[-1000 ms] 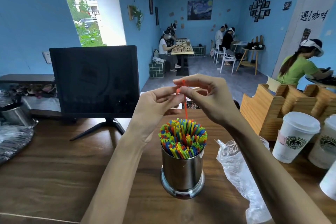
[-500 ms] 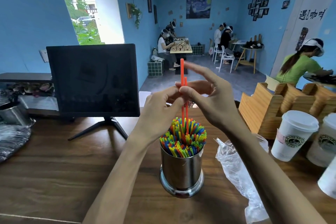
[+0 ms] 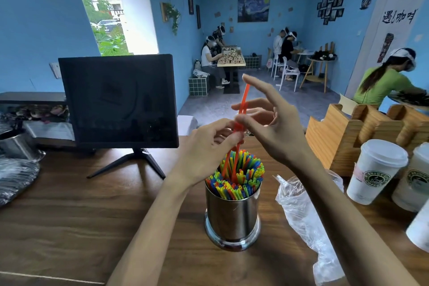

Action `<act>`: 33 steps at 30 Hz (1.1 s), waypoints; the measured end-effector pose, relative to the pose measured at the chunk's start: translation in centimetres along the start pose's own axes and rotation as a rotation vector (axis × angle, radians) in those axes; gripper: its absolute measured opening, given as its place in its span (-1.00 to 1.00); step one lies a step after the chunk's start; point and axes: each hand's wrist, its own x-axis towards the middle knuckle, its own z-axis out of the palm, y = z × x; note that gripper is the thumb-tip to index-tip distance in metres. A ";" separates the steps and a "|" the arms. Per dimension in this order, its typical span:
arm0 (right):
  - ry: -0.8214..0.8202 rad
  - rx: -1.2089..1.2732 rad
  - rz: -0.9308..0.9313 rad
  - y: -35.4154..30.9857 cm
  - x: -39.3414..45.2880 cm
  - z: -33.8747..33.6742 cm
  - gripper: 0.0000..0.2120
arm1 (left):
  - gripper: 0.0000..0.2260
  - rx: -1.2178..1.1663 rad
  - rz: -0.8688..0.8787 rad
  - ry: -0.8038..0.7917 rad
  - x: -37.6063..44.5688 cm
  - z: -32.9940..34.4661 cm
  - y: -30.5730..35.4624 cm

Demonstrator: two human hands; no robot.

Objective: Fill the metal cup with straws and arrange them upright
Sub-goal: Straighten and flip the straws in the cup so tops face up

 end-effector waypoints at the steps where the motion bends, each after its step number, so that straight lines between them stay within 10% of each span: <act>1: 0.019 -0.008 -0.010 -0.1 0.2 -0.2 -0.34 | -0.85 -0.011 -0.002 -0.004 0.1 0.0 0.0; 8: 0.049 -0.095 0.000 0.7 0.0 -0.9 -0.35 | -0.80 0.035 -0.092 -0.026 -0.6 0.2 -2.6; 14: -0.089 -0.289 -0.018 4.7 -2.4 1.8 -0.85 | -0.86 0.026 -0.093 0.017 -1.0 0.1 -4.0; 33: -0.135 -0.245 0.189 6.4 -4.3 1.3 -0.87 | -0.85 0.107 -0.210 -0.041 -1.3 -0.5 -6.1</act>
